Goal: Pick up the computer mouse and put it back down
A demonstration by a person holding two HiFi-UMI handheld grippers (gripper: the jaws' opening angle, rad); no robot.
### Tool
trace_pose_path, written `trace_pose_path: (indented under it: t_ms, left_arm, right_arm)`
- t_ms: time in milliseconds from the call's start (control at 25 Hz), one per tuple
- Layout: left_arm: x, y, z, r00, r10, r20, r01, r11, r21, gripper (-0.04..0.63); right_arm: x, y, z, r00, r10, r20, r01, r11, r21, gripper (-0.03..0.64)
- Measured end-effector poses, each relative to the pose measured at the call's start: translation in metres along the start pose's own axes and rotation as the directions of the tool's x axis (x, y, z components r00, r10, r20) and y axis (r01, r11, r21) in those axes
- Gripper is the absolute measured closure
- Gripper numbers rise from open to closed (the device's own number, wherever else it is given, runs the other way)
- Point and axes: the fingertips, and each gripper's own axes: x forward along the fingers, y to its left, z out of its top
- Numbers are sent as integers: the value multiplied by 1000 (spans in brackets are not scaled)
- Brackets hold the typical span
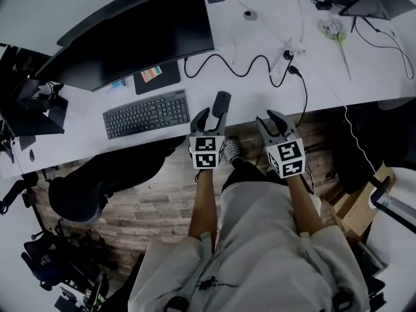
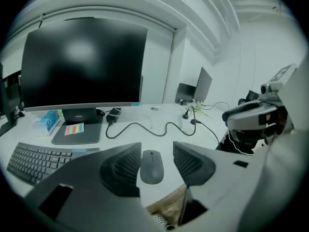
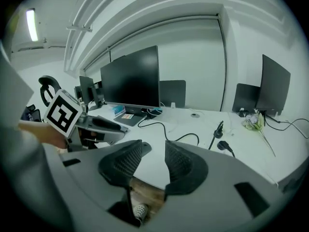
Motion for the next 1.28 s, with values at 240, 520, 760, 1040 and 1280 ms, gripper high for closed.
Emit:
trace_pose_path:
  t_ms: [240,520,760,1040,1280]
  left_arm:
    - [25,8,-9,999,15,-32,-17,998,-68,350]
    - [55,2,-32,989,-31,-145,30,999,-12,323]
    - [73,5,-47,977,-40,-211,41,999,-1,298]
    - [96,9,-68,960,-25,-277,27,1000,6,275]
    - [109,9,-78,950,-9,-312,15,1000,18,267]
  right_arm:
    - [4,4,-7,1000,4,-14,-3,994,108,424]
    - [8,13,-13,999,33,-24,-30,992,125,423]
    - [8,2,-13,1000,2,-7,-1,983,183,406]
    - [5,6,-28,998,32,-53,-20,978,206,377]
    - [4,1,-33,998,16,-64,-1,975,222,376]
